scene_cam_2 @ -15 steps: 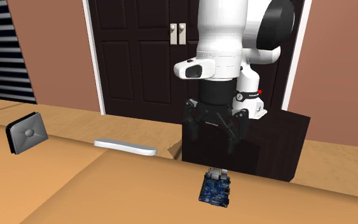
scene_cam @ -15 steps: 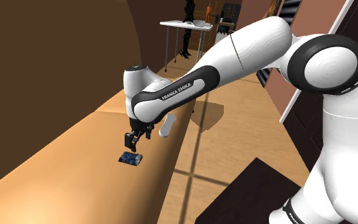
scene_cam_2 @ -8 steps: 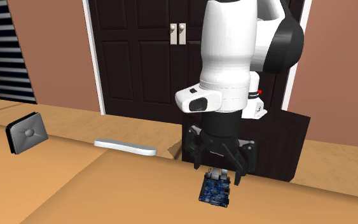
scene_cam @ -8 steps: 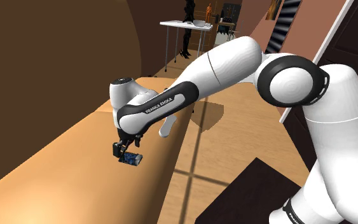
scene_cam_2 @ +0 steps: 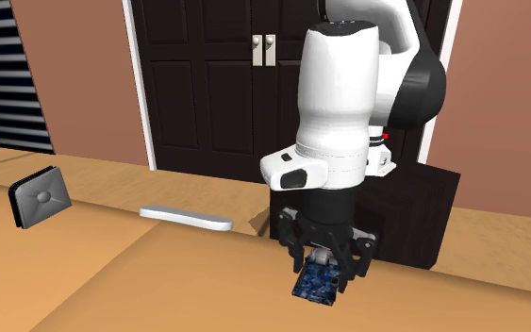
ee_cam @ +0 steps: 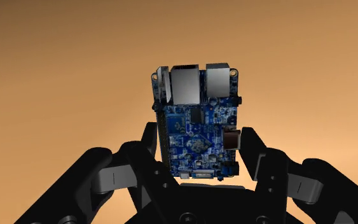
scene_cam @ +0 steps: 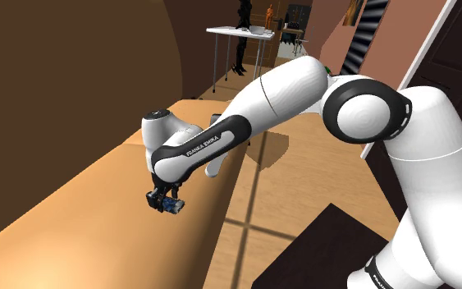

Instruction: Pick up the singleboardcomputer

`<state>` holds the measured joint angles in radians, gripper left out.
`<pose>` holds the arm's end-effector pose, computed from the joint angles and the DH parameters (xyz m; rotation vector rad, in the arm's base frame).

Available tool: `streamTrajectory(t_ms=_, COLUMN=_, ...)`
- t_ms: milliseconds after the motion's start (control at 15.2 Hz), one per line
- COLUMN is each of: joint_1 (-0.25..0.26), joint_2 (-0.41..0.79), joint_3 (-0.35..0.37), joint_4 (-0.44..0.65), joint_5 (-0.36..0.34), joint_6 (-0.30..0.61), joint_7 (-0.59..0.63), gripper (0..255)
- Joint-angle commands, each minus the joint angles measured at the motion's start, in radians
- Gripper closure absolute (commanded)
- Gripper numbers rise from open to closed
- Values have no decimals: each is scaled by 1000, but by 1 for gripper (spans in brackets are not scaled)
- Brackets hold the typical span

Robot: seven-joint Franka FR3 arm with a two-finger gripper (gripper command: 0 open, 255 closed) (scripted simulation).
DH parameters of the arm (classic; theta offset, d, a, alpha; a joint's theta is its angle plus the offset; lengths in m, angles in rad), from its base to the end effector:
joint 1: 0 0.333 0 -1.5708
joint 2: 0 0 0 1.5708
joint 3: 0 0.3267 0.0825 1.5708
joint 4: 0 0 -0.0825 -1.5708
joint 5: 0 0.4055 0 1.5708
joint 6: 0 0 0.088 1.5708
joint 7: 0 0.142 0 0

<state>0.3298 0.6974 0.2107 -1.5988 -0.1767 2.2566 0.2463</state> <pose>0.6259 0.3473 0.1863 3.0824 0.5632 -0.0300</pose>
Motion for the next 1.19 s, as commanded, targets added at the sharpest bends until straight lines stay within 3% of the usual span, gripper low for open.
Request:
streamTrajectory(t_ms=0, joint_1=0, joint_2=3, joint_3=0, joint_4=-1, joint_5=0, joint_6=2, joint_7=0, gripper=255)
streamTrajectory(t_ms=462, joint_1=0, joint_2=2, joint_3=0, joint_4=-3, joint_5=0, joint_6=3, joint_7=-1, gripper=255)
streamTrajectory(t_ms=1122, joint_1=-9, joint_2=-78, joint_3=14, joint_4=9, joint_5=18, joint_6=-88, joint_7=-11, gripper=255)
